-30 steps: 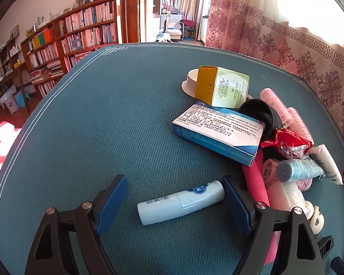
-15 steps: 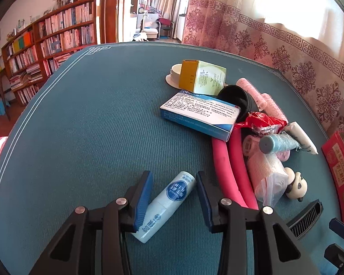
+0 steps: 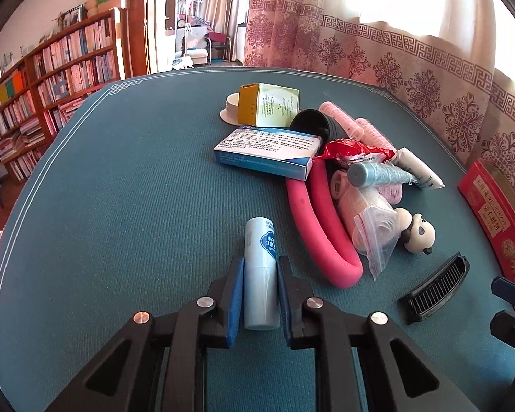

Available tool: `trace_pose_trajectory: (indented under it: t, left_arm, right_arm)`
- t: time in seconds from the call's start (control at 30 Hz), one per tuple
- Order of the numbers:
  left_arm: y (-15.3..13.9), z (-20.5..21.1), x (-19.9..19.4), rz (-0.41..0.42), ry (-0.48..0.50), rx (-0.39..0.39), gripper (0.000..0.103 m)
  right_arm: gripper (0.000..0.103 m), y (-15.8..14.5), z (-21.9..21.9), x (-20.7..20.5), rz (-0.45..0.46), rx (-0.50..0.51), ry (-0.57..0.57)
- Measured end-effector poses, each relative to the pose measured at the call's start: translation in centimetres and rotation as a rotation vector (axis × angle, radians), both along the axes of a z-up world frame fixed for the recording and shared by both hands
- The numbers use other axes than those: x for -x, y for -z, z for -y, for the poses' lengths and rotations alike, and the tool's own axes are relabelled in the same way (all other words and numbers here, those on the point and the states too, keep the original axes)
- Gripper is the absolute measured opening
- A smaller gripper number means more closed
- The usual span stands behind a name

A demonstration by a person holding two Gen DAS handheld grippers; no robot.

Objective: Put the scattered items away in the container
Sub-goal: 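Grasp the light-blue tube with the left tool while the right tool grasps the black comb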

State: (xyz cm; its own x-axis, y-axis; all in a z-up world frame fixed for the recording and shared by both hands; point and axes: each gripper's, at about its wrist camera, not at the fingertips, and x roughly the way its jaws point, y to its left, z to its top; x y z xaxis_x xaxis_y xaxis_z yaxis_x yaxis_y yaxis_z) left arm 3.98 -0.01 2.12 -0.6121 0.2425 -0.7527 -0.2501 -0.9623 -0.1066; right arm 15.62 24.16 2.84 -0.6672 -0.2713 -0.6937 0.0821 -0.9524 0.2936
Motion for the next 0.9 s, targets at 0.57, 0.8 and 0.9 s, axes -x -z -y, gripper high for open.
trace_pose_trajectory:
  t: [0.57,0.8,0.9]
  left_arm:
    - [-2.1,2.1,-1.5,-0.048,-0.015,-0.102,0.02]
    - [-1.5,1.4,-1.4,-0.033,0.013,-0.121,0.02]
    - [-1.4,1.4,-1.5,-0.029,0.016,-0.127,0.02]
  right_arm:
    - [0.081,-1.2,1.8,4.9,-0.015,-0.058,-0.006]
    - [0.083,0.4,2.4,4.9,0.034,-0.096,0.015]
    - [0.086,0.5,2.8,5.0,0.03,-0.123,-0.001]
